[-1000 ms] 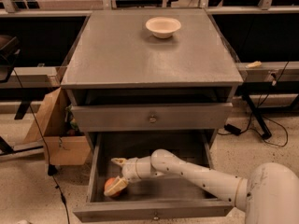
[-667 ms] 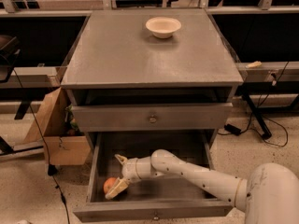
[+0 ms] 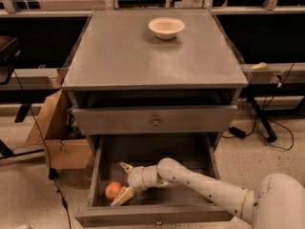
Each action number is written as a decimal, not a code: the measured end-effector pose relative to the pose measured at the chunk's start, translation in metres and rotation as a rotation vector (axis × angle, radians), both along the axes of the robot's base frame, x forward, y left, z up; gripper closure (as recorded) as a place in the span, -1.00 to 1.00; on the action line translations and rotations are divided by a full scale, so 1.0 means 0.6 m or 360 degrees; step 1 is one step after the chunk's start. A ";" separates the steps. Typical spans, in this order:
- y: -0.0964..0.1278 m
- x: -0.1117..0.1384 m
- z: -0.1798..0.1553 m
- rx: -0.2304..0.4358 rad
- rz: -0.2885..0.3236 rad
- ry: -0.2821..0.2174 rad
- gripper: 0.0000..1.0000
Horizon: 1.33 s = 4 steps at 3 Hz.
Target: Pick orange from middle drawer and place on counter
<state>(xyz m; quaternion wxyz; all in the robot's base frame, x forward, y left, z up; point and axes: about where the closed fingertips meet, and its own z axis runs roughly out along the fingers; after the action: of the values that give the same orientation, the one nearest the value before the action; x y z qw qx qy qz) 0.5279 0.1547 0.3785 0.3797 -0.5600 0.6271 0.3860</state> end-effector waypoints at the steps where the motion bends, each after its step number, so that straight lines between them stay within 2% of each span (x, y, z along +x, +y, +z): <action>1: 0.000 -0.001 -0.013 0.0019 -0.0016 0.0007 -1.00; 2: 0.014 0.004 -0.020 0.0017 -0.0092 0.0083 -0.62; 3: 0.024 0.013 -0.022 0.0027 -0.0190 0.0181 -0.17; 4: 0.023 0.022 -0.018 0.0055 -0.0262 0.0236 0.31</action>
Offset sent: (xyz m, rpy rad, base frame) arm 0.0128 0.0142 -0.0166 0.0085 0.1261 -0.1489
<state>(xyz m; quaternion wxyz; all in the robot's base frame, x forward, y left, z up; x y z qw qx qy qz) 0.5410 0.1684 0.3677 0.3723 -0.4699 0.6904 0.4049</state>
